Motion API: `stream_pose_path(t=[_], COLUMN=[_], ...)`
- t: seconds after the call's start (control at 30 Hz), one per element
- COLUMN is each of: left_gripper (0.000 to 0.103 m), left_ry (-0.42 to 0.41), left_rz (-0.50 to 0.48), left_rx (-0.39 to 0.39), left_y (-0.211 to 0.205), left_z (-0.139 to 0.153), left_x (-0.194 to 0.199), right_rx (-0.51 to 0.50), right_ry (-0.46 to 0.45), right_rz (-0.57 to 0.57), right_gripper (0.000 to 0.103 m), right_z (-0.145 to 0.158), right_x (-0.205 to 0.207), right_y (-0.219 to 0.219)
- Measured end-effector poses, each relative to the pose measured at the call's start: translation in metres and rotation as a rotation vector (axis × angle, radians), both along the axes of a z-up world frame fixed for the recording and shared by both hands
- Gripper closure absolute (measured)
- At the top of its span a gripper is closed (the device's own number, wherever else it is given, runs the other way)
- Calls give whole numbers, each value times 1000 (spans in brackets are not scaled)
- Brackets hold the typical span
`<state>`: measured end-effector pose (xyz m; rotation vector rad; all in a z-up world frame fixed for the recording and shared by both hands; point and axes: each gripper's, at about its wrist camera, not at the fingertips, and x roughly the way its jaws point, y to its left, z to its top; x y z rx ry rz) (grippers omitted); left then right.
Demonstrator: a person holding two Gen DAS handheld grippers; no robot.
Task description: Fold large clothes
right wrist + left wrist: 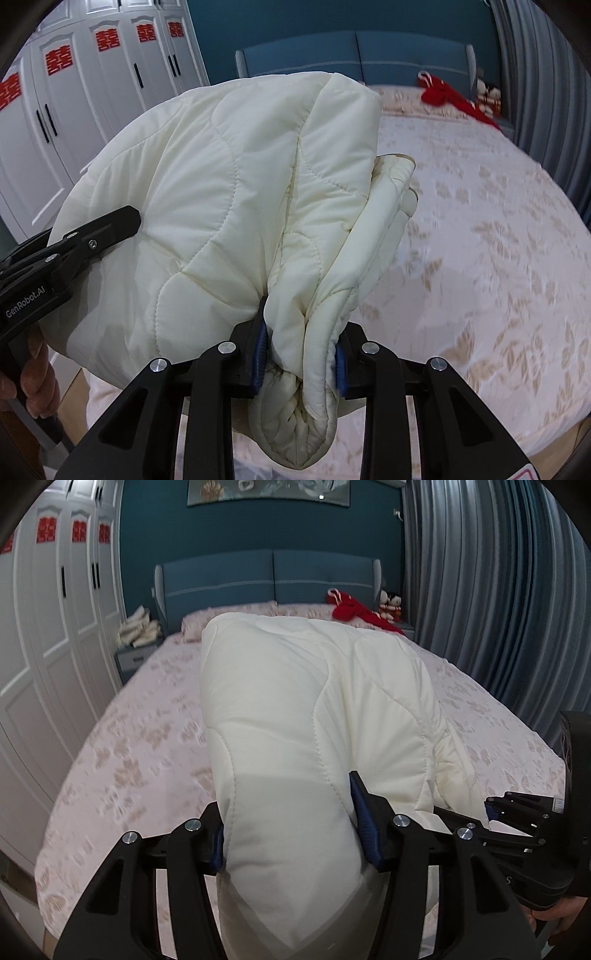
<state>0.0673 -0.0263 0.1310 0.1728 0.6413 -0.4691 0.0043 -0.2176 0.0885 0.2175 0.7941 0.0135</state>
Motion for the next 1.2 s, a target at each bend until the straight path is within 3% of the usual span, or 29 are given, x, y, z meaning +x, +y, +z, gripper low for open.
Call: stream_pose_path(t=[0.3,0.53,0.77,0.9,1.2], left_gripper=[50,50,50,50,50], left_ry=[-83,-83,-44,-11,86], left_rz=[30,52,70,78,88], left_rx=[-1,11,21,34,65], left_y=[13,22,29,30,25], left_z=[22,12,-18,-42,-112], left_x=[29,65,105,128,174], right_rx=[-46,-70,-86,-145,-185], right_ry=[-63,-54,-2,24,129], right_rz=[13,22,30,45,60], right_gripper=[75,75,75,75,75], right_z=[24,22,-6,-25,-93], right_x=[44,80,124,147,195], right_y=[15,32,42,52,58])
